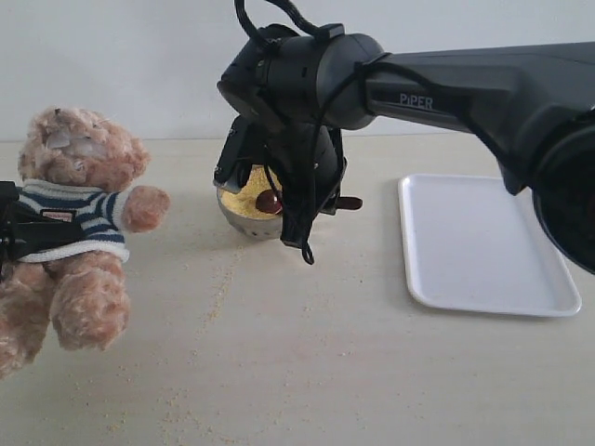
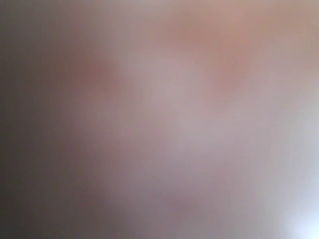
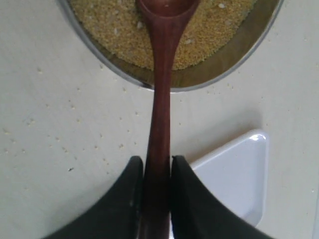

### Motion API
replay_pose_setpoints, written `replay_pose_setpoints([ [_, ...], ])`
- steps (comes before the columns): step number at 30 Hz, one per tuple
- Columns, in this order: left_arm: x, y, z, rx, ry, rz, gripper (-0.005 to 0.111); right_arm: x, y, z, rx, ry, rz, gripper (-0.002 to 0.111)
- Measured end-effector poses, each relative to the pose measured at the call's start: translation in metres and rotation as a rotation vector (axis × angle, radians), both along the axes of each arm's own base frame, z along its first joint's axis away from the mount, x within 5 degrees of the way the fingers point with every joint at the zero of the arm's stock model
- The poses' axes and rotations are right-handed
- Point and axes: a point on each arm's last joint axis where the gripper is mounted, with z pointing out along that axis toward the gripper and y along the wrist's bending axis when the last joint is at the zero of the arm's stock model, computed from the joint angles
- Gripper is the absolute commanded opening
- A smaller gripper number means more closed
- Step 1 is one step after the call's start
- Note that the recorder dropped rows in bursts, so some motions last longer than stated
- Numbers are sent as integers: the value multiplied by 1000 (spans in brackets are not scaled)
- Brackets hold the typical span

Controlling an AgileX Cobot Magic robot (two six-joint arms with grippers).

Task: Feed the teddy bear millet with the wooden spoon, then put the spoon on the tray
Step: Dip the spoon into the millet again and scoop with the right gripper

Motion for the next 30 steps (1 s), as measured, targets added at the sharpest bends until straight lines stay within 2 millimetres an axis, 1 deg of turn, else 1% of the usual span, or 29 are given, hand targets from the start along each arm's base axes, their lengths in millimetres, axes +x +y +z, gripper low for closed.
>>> replay_pose_setpoints([
  [7, 0, 0, 0, 3, -1, 0, 5, -1, 1, -1, 7, 13, 10, 0],
  [18, 0, 1, -1, 10, 0, 3, 5, -3, 7, -3, 91, 41, -5, 0],
  [25, 0, 2, -2, 25, 6, 14, 5, 0, 5, -1, 99, -17, -66, 0],
  [30, 1, 2, -2, 26, 7, 15, 5, 1, 5, 0, 101, -32, -78, 0],
])
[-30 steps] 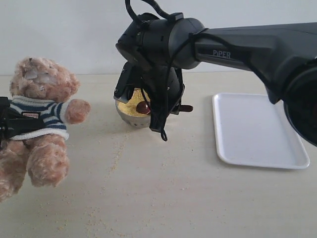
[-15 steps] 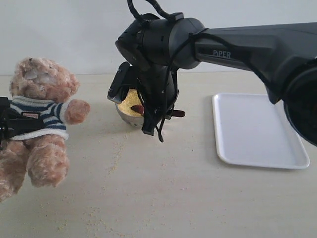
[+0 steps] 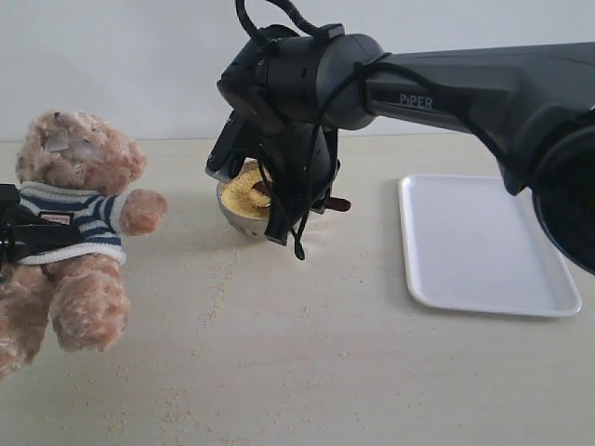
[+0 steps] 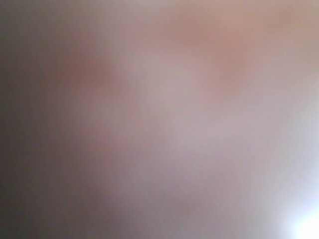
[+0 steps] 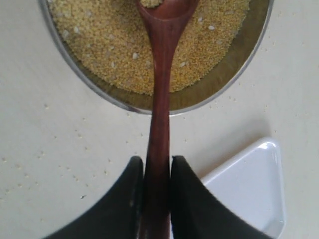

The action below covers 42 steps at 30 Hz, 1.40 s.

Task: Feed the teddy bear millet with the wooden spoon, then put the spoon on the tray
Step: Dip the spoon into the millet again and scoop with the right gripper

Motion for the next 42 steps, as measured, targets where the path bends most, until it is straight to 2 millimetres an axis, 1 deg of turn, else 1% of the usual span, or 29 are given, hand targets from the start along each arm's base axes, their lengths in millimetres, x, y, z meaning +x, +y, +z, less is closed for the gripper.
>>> replay_pose_setpoints([
  [11, 0, 0, 0, 0, 0, 0, 5, 1, -1, 1, 0, -14, -20, 0],
  [20, 0, 0, 0, 3, 1, 2, 5, 4, -6, 3, -66, -51, -27, 0],
  [36, 0, 2, -1, 19, 6, 11, 5, 3, -7, 3, -53, -53, -76, 0],
  [42, 0, 2, -1, 19, 6, 11, 5, 2, -10, 3, -84, -44, -90, 0],
])
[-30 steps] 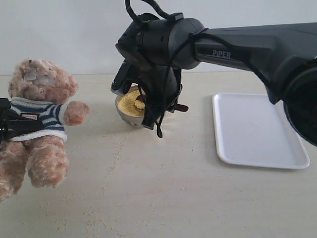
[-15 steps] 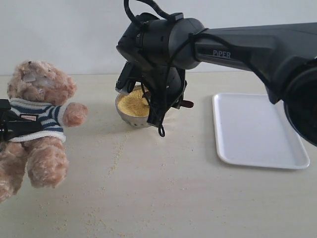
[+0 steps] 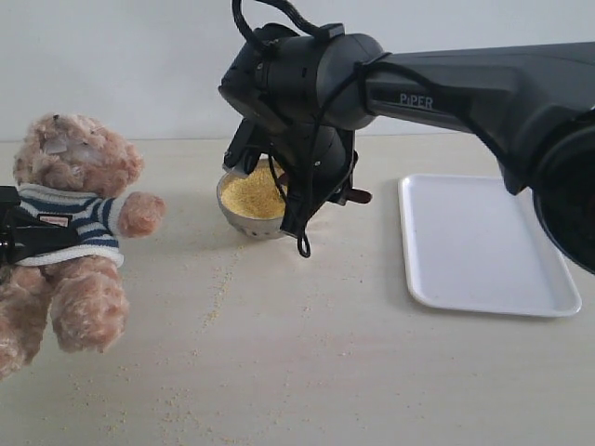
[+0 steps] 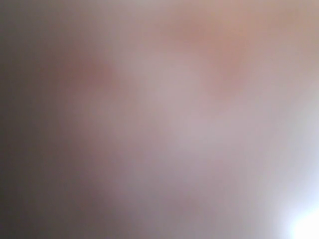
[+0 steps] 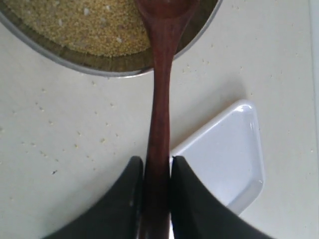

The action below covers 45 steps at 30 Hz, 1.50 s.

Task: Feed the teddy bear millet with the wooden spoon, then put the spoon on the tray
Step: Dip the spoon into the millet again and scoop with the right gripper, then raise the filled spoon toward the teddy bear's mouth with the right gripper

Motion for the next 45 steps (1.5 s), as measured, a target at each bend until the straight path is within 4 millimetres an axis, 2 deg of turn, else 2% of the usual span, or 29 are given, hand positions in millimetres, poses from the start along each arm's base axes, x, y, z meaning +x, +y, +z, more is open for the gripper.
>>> replay_pose_setpoints([
  [6, 0, 0, 0, 1, -1, -1, 5, -2, 0, -1, 20, 20, -27, 0],
  [8, 0, 0, 0, 2, -3, -2, 5, -3, 0, 4, 37, 17, -34, 0],
  [13, 0, 0, 0, 6, -6, -5, 5, -14, -5, 49, 143, -21, -43, 0],
  [17, 0, 0, 0, 12, -7, -14, 5, -24, -5, 67, 221, 17, -32, 0],
  [25, -2, -6, -4, -14, 3, -75, 5, -51, -9, 117, 455, 78, -39, 0],
  [33, -2, -29, -5, -6, 6, -161, 5, -69, 0, 129, 572, 164, -31, 0],
  [42, -2, -31, -6, 7, 9, -167, 5, -106, 33, 129, 541, 175, 95, 0],
  [45, -2, -31, -6, 7, 9, -167, 5, -109, 39, 130, 559, 157, 110, 0],
])
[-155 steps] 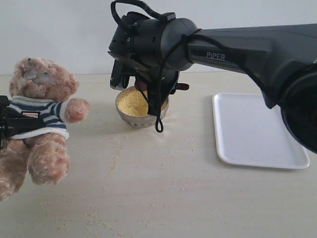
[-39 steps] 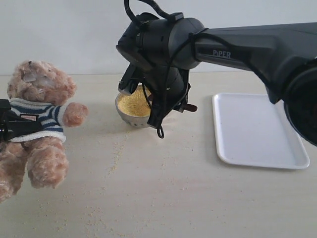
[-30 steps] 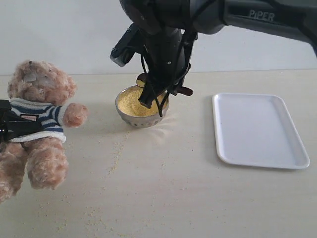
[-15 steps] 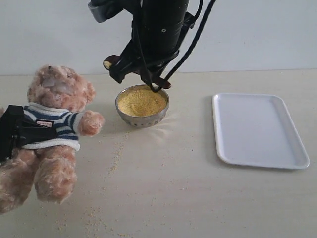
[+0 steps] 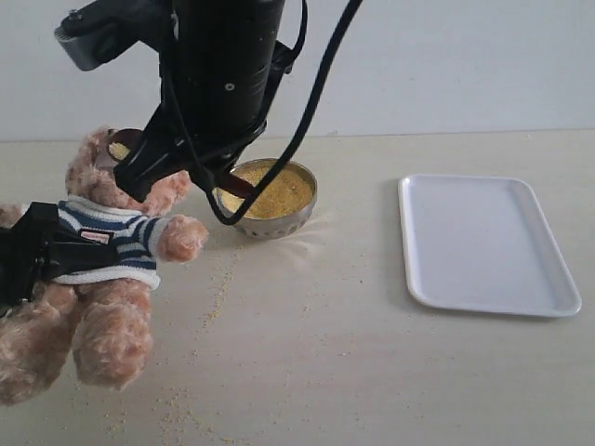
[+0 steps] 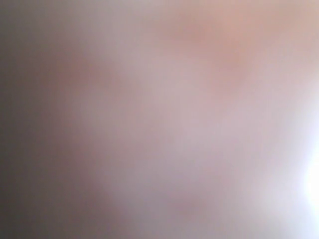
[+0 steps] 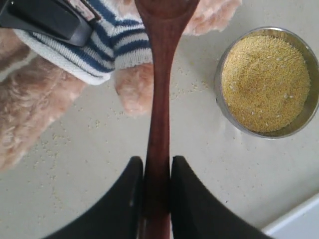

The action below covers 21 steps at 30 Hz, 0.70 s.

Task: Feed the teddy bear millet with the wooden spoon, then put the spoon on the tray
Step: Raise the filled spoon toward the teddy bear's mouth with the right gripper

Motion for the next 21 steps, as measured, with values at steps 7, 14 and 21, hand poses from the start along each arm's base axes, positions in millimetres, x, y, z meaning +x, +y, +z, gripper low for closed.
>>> replay_pose_setpoints([
  [7, 0, 0, 0, 1, -1, -1, 5, 2, 5, 3, 41, -52, 33, 0],
  [14, 0, 0, 0, 1, -1, -1, 5, 9, 12, -13, -10, -70, 86, 0],
  [21, 0, 0, 0, 2, -3, -2, 5, 13, 20, -27, -122, -188, 129, 0],
])
